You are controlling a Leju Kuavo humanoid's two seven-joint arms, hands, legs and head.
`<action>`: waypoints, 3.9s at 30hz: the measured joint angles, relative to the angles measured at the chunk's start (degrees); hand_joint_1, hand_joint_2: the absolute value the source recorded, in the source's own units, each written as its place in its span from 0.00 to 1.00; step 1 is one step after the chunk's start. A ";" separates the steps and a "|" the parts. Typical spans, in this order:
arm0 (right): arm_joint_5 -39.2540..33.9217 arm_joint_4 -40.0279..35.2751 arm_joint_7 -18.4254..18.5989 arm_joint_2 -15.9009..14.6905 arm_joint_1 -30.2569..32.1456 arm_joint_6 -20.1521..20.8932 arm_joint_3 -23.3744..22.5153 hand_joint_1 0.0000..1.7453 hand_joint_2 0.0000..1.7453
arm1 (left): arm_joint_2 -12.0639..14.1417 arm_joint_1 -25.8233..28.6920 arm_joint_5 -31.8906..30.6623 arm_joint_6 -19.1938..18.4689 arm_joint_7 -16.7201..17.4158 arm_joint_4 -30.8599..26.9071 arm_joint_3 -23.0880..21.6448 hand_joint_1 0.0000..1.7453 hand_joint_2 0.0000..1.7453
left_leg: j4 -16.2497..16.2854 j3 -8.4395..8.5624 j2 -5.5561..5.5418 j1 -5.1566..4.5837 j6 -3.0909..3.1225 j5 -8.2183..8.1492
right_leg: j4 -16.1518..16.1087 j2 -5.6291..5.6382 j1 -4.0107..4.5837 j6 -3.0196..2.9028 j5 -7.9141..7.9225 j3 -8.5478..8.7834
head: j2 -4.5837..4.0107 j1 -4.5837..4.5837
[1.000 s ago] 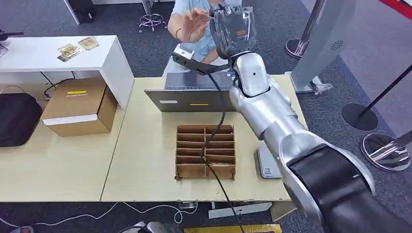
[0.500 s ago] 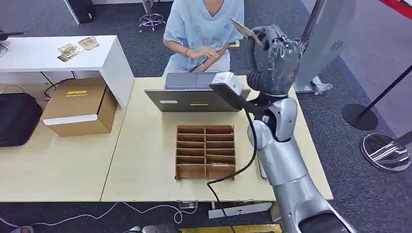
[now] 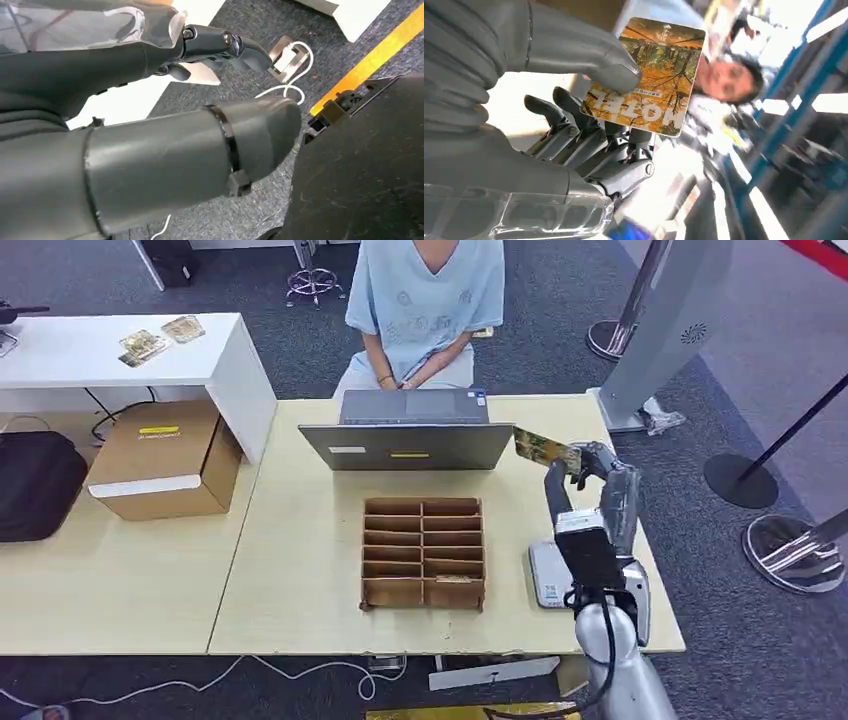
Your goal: Pass the card to the sensor for recognition and then transmit it.
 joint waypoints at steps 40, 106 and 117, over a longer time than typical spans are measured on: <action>-23.99 17.20 -5.70 -0.79 12.15 12.73 -9.88 1.00 1.00 | 3.02 2.79 0.00 2.03 1.07 0.00 1.75 0.00 0.00 | -0.01 -0.05 0.03 -0.02 0.06 -0.13 | 0.01 0.03 0.00 0.04 -0.06 0.02 | 0.00 0.00; -18.87 43.74 0.29 -14.21 -10.09 26.77 -16.22 1.00 1.00 | 1.27 0.52 1.42 -0.96 0.63 0.00 8.22 0.00 0.00 | 0.04 -0.06 0.03 -0.08 0.16 -0.07 | 0.00 0.06 -0.05 0.10 0.05 0.02 | 0.00 0.00; -21.17 48.44 -0.61 -16.98 -12.11 26.66 -14.55 1.00 1.00 | 1.77 0.58 2.58 -0.74 0.68 0.00 10.08 0.00 0.00 | 0.04 -0.07 0.03 -0.08 0.16 -0.07 | 0.01 0.05 -0.05 0.10 0.05 0.02 | 0.00 0.00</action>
